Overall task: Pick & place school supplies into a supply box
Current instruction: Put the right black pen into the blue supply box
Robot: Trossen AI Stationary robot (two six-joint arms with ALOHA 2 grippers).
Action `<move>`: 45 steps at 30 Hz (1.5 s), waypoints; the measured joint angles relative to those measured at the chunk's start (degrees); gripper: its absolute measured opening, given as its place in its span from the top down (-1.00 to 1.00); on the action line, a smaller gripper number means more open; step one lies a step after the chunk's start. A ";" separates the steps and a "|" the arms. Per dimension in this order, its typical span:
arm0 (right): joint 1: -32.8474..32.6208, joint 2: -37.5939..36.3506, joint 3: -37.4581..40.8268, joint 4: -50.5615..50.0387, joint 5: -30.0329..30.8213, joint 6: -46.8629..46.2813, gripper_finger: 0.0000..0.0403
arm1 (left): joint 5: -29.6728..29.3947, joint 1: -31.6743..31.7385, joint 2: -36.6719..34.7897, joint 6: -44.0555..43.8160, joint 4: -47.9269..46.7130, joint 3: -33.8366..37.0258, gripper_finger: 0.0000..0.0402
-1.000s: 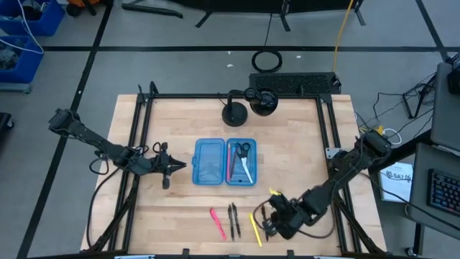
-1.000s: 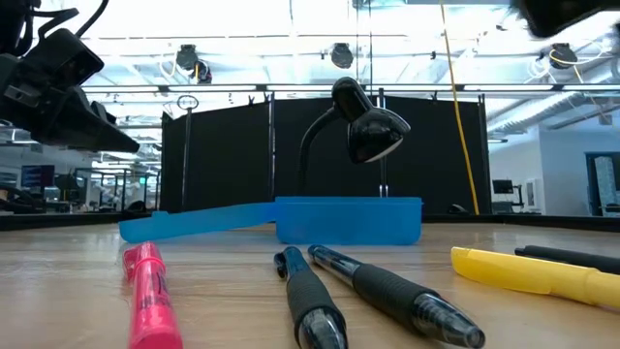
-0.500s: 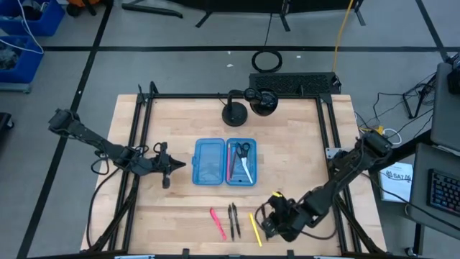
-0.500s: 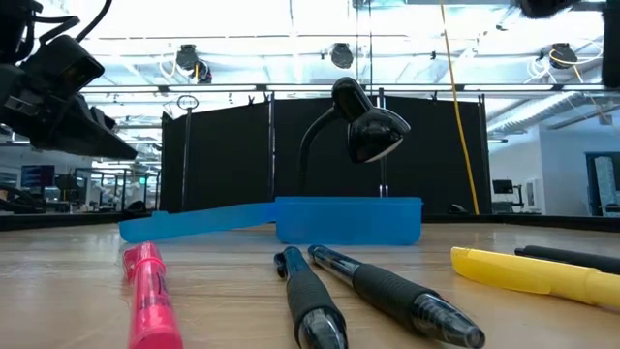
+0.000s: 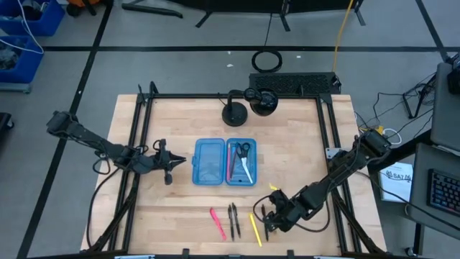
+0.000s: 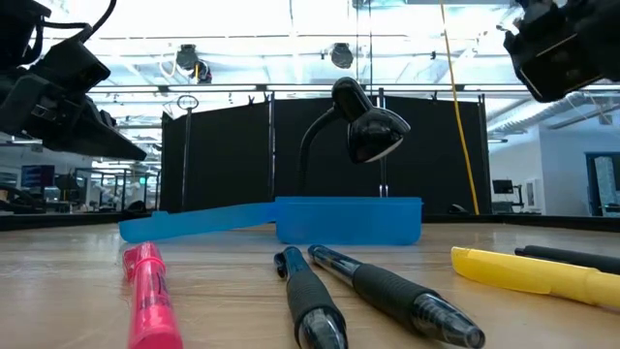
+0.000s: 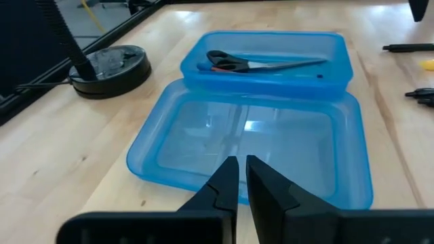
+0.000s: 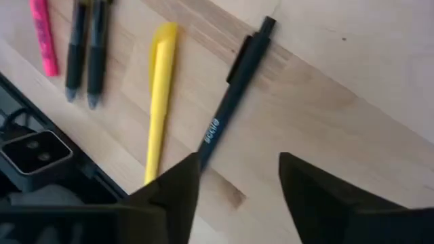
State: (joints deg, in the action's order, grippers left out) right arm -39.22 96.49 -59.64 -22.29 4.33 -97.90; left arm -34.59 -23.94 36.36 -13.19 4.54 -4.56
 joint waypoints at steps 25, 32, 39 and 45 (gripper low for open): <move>1.00 18.02 -20.81 -15.18 -4.37 -4.63 -0.06 | 0.09 1.53 0.00 0.85 -0.04 0.00 0.83; 0.69 21.65 -21.71 -16.77 -5.28 -7.07 -0.05 | 0.15 1.53 0.02 0.80 -0.04 0.00 0.83; 0.77 25.19 -21.77 -24.53 -11.35 -5.22 0.05 | 0.17 1.53 0.01 0.79 0.24 0.00 0.83; 0.84 26.40 -21.86 -25.30 -12.08 -0.98 0.29 | 0.20 1.53 0.00 0.90 1.74 0.00 0.83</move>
State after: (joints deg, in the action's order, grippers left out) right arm -38.38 122.89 -81.49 -47.58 -7.75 -98.88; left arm -34.39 -22.41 36.36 -12.29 6.28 -4.56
